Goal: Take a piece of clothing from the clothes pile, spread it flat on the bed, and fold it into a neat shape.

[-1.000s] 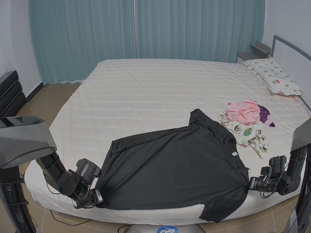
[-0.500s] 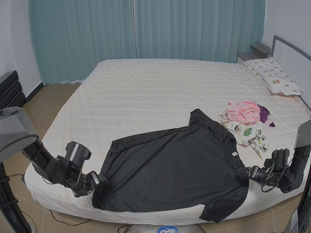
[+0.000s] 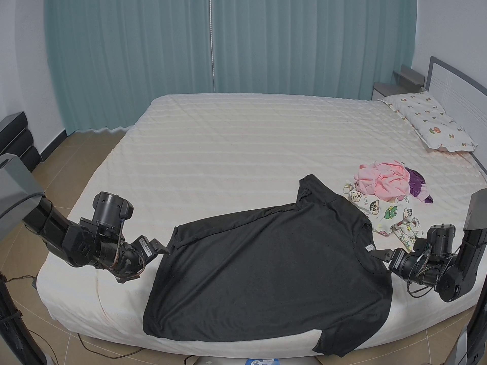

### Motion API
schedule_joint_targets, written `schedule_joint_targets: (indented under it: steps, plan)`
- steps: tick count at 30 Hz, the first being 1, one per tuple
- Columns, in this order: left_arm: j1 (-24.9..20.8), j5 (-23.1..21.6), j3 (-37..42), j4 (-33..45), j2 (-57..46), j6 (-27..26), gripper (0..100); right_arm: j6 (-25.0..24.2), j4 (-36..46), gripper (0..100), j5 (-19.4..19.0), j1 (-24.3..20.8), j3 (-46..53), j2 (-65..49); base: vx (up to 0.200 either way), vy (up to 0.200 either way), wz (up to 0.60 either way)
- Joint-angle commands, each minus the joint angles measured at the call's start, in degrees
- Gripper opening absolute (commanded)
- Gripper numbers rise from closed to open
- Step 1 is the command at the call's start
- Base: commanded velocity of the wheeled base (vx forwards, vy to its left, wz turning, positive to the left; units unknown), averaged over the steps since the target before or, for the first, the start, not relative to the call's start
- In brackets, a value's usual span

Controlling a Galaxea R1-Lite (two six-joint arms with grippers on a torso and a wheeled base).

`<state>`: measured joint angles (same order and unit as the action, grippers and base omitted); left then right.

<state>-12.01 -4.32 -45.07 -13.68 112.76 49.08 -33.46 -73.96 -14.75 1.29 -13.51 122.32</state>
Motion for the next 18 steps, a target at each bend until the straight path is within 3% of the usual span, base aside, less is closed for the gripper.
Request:
schedule_joint_targets:
  steps: [1, 6, 7, 11, 18]
  plan:
    - [0.8, 0.2, -5.6, 0.1, 5.1, 0.1, 100, -0.1, -0.1, 100, 0.0, -1.2, 0.0, -0.1, 0.0, 0.0, 0.0]
    - [0.9, 0.5, -12.3, 0.6, 10.5, 0.9, 100, -0.1, -0.1, 100, 0.0, -1.8, 0.1, -0.2, 0.0, 0.0, 0.0]
    - [0.8, 0.6, -17.8, 0.6, 14.7, 3.0, 100, 0.0, -0.1, 100, 0.1, -2.1, 0.0, -0.3, 0.0, 0.0, 0.0]
    - [0.0, 0.7, -25.3, 0.9, 20.7, 4.5, 100, -0.1, -0.1, 100, 0.2, -2.3, 0.1, -0.2, 0.0, 0.0, 0.0]
    - [-2.1, 1.8, -32.5, 1.5, 26.4, 4.4, 100, -0.1, -0.1, 100, 1.1, -2.3, 0.5, 0.0, 0.0, 0.0, 0.0]
